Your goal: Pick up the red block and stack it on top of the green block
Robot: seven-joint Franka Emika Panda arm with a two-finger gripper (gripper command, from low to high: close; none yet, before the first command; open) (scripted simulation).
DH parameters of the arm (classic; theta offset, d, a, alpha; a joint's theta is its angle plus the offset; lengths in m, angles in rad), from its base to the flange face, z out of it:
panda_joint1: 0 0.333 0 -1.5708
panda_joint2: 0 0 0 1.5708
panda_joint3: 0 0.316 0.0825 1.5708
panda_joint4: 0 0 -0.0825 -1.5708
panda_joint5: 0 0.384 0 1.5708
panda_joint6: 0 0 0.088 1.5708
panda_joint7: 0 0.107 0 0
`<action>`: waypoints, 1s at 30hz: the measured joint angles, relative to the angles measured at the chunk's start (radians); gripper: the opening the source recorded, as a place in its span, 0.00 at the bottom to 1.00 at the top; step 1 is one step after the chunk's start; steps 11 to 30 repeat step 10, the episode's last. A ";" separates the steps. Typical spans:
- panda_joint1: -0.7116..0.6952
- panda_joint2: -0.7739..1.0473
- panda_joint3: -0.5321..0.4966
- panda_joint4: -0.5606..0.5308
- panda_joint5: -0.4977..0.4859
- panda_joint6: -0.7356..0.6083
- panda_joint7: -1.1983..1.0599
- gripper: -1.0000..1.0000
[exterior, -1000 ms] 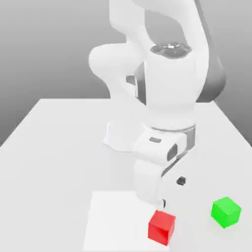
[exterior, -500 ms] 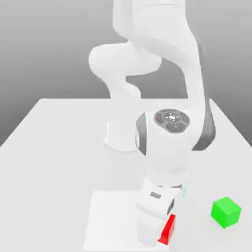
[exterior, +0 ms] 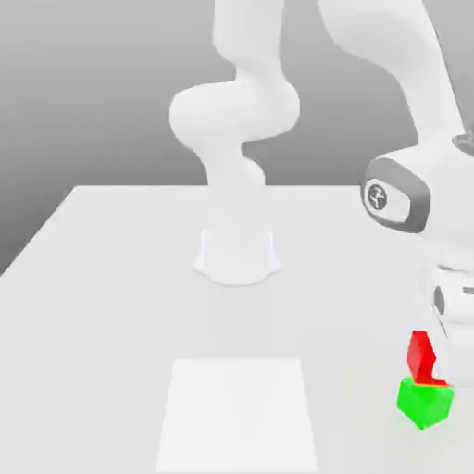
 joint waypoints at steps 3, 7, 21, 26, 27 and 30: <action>0.000 0.000 0.000 0.000 0.000 0.000 0.000 1.00; -0.001 -0.028 0.004 -0.001 0.004 -0.026 -0.003 1.00; -0.002 -0.126 0.008 -0.005 0.019 -0.119 -0.014 1.00; -0.002 -0.126 0.008 -0.005 0.019 -0.119 -0.014 1.00; -0.002 -0.126 0.008 -0.005 0.019 -0.119 -0.014 1.00; -0.002 -0.126 0.008 -0.005 0.019 -0.119 -0.014 1.00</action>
